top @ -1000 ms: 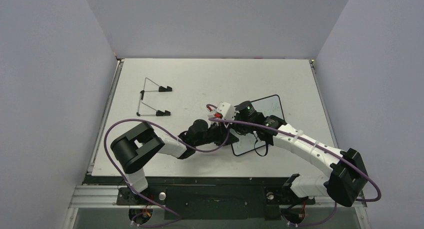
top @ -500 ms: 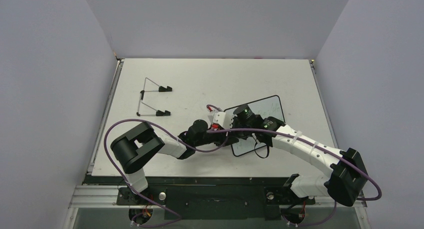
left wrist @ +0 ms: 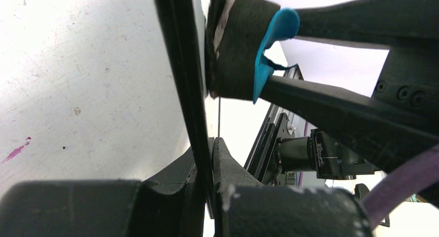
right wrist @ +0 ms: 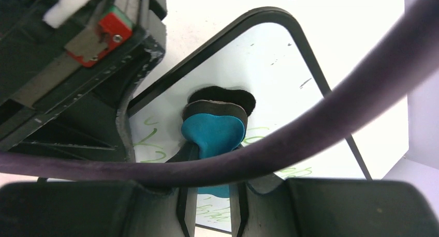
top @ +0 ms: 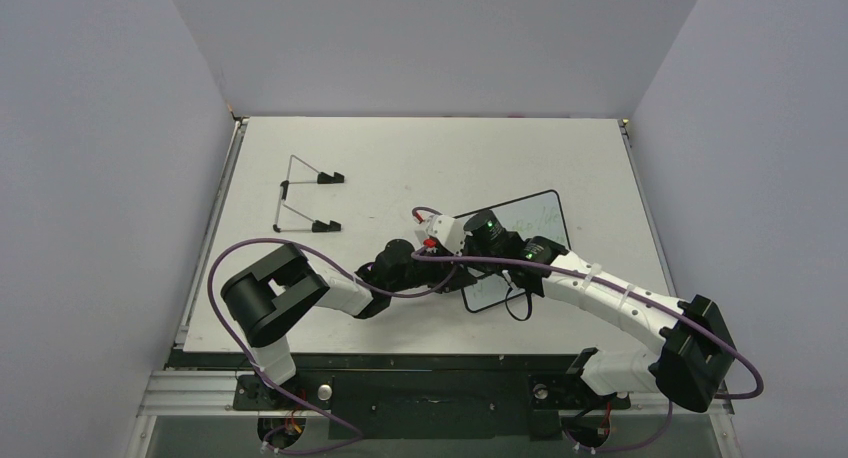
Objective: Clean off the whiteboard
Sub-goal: Erase the whiteboard at the center of the board.
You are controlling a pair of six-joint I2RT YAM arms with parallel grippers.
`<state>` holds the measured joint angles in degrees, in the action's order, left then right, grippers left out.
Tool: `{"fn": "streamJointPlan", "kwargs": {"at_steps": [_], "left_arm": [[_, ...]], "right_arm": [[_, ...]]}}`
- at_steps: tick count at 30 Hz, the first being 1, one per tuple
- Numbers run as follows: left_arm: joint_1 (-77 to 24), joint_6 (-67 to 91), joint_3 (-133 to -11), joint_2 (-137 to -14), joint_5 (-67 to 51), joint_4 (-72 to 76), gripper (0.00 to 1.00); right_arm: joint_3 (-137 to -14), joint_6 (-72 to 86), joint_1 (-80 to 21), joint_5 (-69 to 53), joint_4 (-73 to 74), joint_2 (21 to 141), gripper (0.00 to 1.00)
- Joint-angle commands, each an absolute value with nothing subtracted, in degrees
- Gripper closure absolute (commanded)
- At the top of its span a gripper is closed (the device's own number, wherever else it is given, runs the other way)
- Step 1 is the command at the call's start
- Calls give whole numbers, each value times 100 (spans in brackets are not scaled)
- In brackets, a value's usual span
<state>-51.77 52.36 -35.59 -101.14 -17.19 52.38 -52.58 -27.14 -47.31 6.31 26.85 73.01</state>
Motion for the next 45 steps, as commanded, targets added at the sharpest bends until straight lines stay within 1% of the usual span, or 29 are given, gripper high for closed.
{"fn": "streamJointPlan", "kwargs": {"at_steps": [1,4,8,15,18,25,30,32,34,36,38,45], "left_arm": [[-5234,4992,-3542,-10051,-2074,5712,100],[-5226,5000,-3542,-10042,-2092,5713,100],[-5221,5007,-3535,-10022,-2108,5713,100],[-5201,5005,-3511,-9997,-2143,5704,100],[-5190,5010,-3522,-9988,-2171,5704,100],[-5148,4990,-3495,-9949,-2254,5671,100],[-5112,5001,-3493,-9951,-2286,5669,100],[-5103,5017,-3504,-9968,-2304,5680,100],[-5092,5049,-3500,-9985,-2318,5718,100],[-5065,5084,-3498,-9999,-2344,5762,100],[-5044,5125,-3489,-10008,-2367,5798,100],[-5019,5205,-3425,-9984,-2404,5880,100]], "right_arm": [[-5233,-2627,-4679,914,2398,7322,100],[-5257,-3075,-4730,46,2809,7329,100],[-5266,-3477,-4904,-418,3223,7366,100],[-5265,-3613,-4981,-400,3316,7401,100],[-5249,-3568,-4955,-159,3203,7404,100],[-5202,-3241,-4812,875,2775,7389,100],[-5160,-3111,-4776,1074,2555,7313,100],[-5159,-3164,-4781,978,2609,7297,100],[-5144,-3363,-4797,547,2827,7264,100],[-5148,-3621,-4855,-138,3120,7252,100],[-5150,-3822,-4931,-370,3331,7270,100],[-5127,-3996,-5121,-324,3440,7366,100]]}}
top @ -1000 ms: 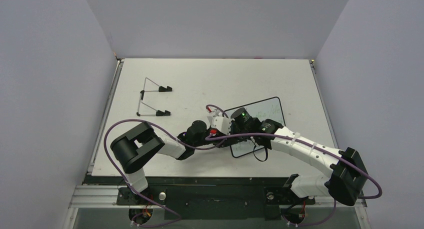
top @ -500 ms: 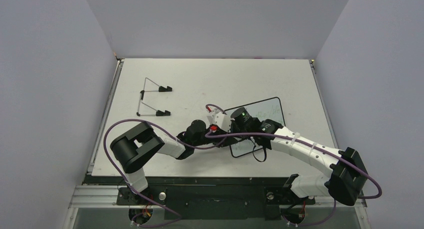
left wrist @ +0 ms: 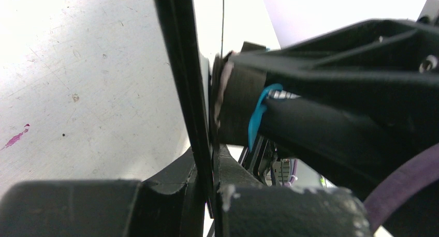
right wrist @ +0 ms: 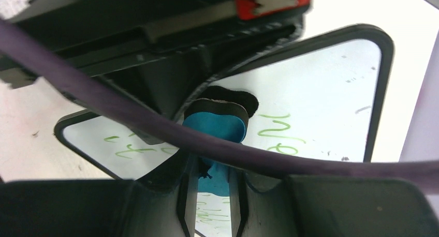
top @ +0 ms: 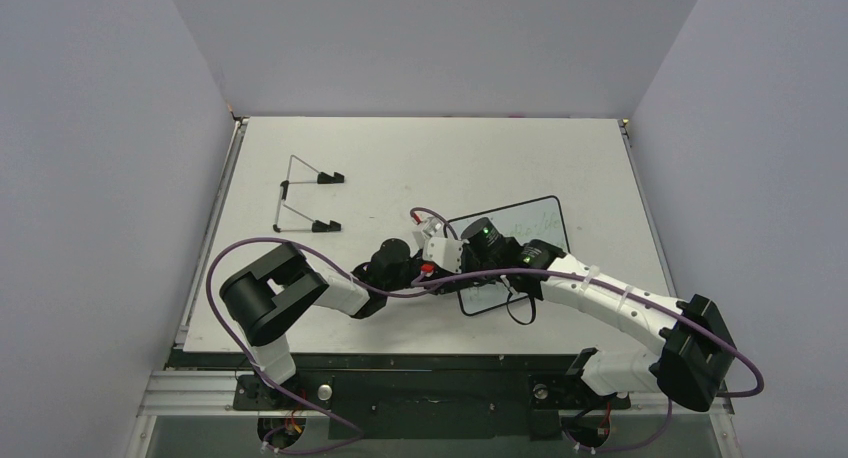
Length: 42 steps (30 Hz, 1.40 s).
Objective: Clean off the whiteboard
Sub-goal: Erase the whiteboard at the center of the board.
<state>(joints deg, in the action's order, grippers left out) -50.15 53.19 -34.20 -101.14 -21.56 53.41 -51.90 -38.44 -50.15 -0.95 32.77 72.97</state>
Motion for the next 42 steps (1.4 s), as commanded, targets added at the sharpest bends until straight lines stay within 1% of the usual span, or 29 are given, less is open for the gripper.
{"fn": "streamJointPlan", "kwargs": {"at_steps": [1,2,7,10,18,21,25,27,30,32,35,39,42], "left_arm": [[-5021,5213,-3422,-9987,-2407,5889,100],[-5024,5223,-3426,-9994,-2412,5902,100],[-5019,5255,-3415,-10038,-2443,5938,100],[-5019,5264,-3402,-10066,-2443,5966,100],[-5021,5256,-3384,-10071,-2439,5969,100],[-5027,5251,-3371,-10065,-2427,5968,100],[-5027,5253,-3364,-10038,-2426,5947,100],[-5027,5236,-3360,-10024,-2433,5938,100],[-5034,5225,-3343,-9992,-2414,5920,100],[-5036,5217,-3328,-9981,-2409,5909,100],[-5036,5217,-3315,-9995,-2386,5899,100],[-5045,5227,-3343,-10057,-2392,5898,100],[-5058,5223,-3363,-10056,-2393,5865,100]], "right_arm": [[-5121,-3948,-5145,-209,3399,7385,100],[-5106,-3907,-5148,-122,3282,7393,100],[-5038,-3277,-5066,1148,2522,7339,100],[-5007,-3066,-4958,1347,2273,7254,100],[-5024,-2915,-4824,1392,2181,7281,100],[-5041,-3011,-4825,1182,2339,7286,100],[-5164,-3379,-4751,-284,3006,7282,100],[-5231,-3428,-4694,-588,3165,7320,100],[-5324,-3138,-4526,-517,2974,7358,100],[-5381,-2721,-4230,-404,2750,7293,100],[-5350,-2252,-3691,-721,2565,6989,100],[-5260,-2129,-3351,-1176,2536,6732,100],[-5233,-2089,-3304,-1047,2473,6698,100]]}}
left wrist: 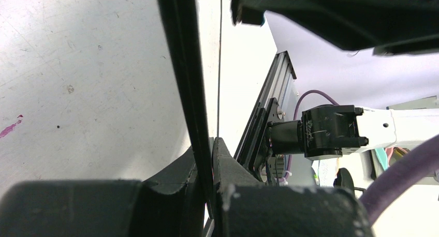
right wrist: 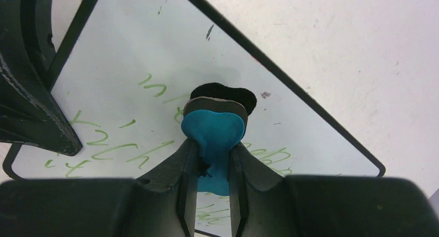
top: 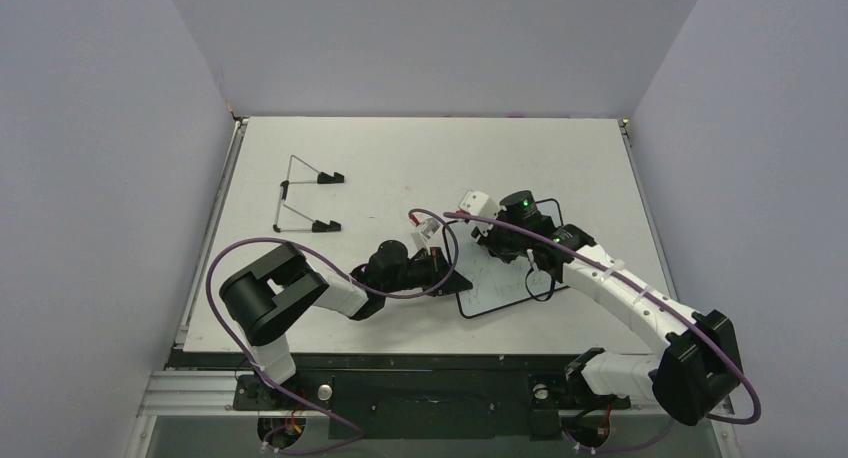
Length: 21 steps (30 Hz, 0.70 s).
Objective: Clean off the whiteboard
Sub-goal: Erase the whiteboard at the center of the board.
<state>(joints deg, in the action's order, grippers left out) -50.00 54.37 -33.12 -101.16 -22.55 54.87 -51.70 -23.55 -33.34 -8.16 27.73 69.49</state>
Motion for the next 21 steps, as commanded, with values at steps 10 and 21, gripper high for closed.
{"fn": "streamJointPlan", "kwargs": {"at_steps": [10,21], "left_arm": [[-5097,5058,-3493,-9907,-2363,5491,100],[-5099,4891,-3552,-9823,-2321,5205,100]], "right_arm": [[-5234,-2438,-4070,-427,2561,7134,100],[-5211,-2507,-4309,975,2365,7284,100]]}}
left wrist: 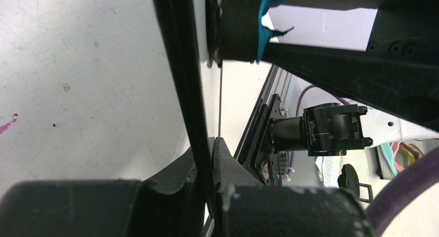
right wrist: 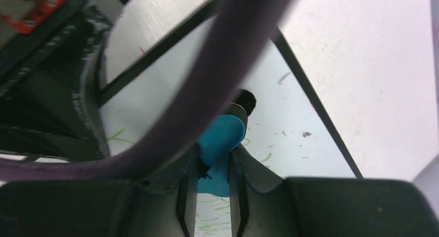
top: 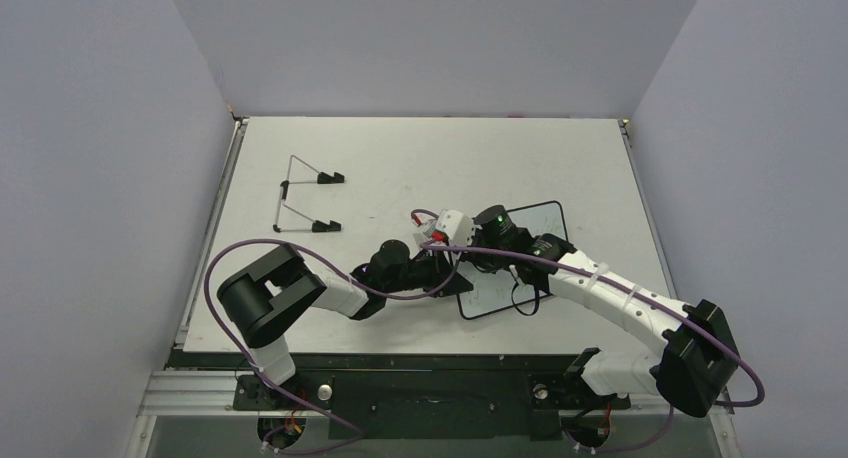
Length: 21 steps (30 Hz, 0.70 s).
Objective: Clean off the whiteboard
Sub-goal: Erase the whiteboard at the center of the board.
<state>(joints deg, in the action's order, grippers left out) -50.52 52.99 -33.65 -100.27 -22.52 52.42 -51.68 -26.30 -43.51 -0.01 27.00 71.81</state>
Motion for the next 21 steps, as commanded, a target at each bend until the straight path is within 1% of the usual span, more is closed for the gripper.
{"fn": "streamJointPlan", "kwargs": {"at_steps": [1,4,6,8,11,14,16,18,20,21], "left_arm": [[-5098,4883,-3551,-9823,-2325,5204,100],[-5098,4872,-3532,-9816,-2321,5202,100],[-5098,4870,-3519,-9813,-2322,5203,100],[-5103,4869,-3508,-9809,-2314,5211,100],[-5117,4869,-3498,-9797,-2309,5213,100],[-5124,4868,-3483,-9764,-2290,5205,100],[-5124,4854,-3474,-9747,-2274,5191,100],[-5131,4844,-3464,-9745,-2266,5186,100],[-5137,4835,-3464,-9738,-2248,5180,100],[-5145,4835,-3465,-9743,-2238,5178,100]], "right_arm": [[-5194,-2475,-4303,1050,2321,7272,100],[-5178,-2388,-4287,1199,2193,7276,100],[-5180,-2398,-4281,1072,2208,7283,100],[-5204,-2539,-4296,582,2396,7282,100],[-5260,-3004,-4341,-606,2996,7306,100],[-5320,-3158,-4368,-1019,3233,7307,100],[-5317,-3083,-4364,-887,3088,7299,100],[-5279,-2818,-4324,-379,2776,7299,100],[-5240,-2457,-4197,383,2482,7267,100],[-5235,-2402,-4168,508,2423,7255,100]]}}
